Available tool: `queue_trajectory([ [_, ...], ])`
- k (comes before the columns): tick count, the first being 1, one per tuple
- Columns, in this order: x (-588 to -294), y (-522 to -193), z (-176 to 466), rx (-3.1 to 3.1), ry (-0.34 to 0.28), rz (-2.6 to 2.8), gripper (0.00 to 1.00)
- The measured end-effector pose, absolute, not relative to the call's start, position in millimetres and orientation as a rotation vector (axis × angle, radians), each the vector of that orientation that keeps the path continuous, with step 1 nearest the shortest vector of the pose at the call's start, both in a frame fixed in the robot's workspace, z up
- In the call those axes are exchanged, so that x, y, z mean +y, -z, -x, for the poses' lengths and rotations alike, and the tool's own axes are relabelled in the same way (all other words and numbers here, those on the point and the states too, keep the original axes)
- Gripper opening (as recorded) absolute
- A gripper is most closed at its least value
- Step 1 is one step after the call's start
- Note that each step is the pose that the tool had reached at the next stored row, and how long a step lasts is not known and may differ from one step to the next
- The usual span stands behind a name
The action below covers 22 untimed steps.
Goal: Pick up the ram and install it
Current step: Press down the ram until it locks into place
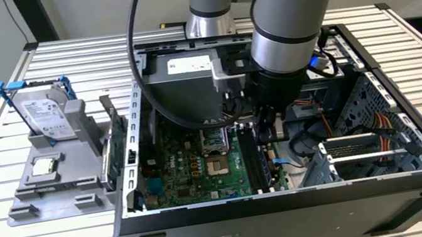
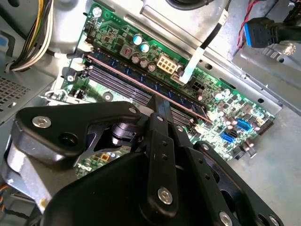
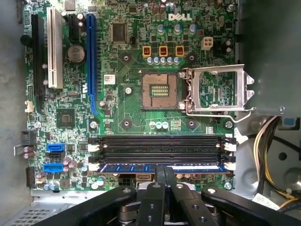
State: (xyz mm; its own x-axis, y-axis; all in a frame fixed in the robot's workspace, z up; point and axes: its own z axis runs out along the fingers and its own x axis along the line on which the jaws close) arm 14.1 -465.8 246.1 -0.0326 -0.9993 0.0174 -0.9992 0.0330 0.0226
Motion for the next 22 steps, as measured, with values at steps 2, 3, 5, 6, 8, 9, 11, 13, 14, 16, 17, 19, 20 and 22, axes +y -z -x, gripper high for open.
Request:
queue_trajectory([
  [2, -465.8, -246.0, -14.1, -2.232, 0.006, -2.17, 0.0],
  [3, -465.8, -246.1, -14.1, -2.23, 0.006, -2.172, 0.0],
  [5, -465.8, -246.1, -14.1, -2.226, 0.006, -2.177, 0.0],
  [6, -465.8, -246.0, -14.1, -2.224, 0.006, -2.179, 0.0],
  [8, -465.7, -246.1, -14.1, -2.222, 0.006, -2.181, 0.0],
  [9, -465.7, -246.0, -14.1, -2.221, 0.006, -2.182, 0.0],
  [11, -465.7, -246.0, -14.1, -2.219, 0.006, -2.184, 0.0],
  [13, -465.8, -246.0, -14.1, -2.219, 0.006, -2.184, 0.0],
  [14, -465.8, -246.0, -14.1, -2.219, 0.006, -2.184, 0.0],
  [16, -465.8, -246.1, -14.1, -2.218, 0.006, -2.184, 0.0],
  [17, -465.8, -246.0, -14.1, -2.218, 0.006, -2.184, 0.0],
  [19, -465.7, -246.0, -14.1, -2.218, 0.006, -2.185, 0.0],
  [20, -465.8, -246.0, -14.1, -2.217, 0.006, -2.185, 0.0],
  [22, -465.7, -246.0, -14.1, -2.213, 0.007, -2.189, 0.0],
])
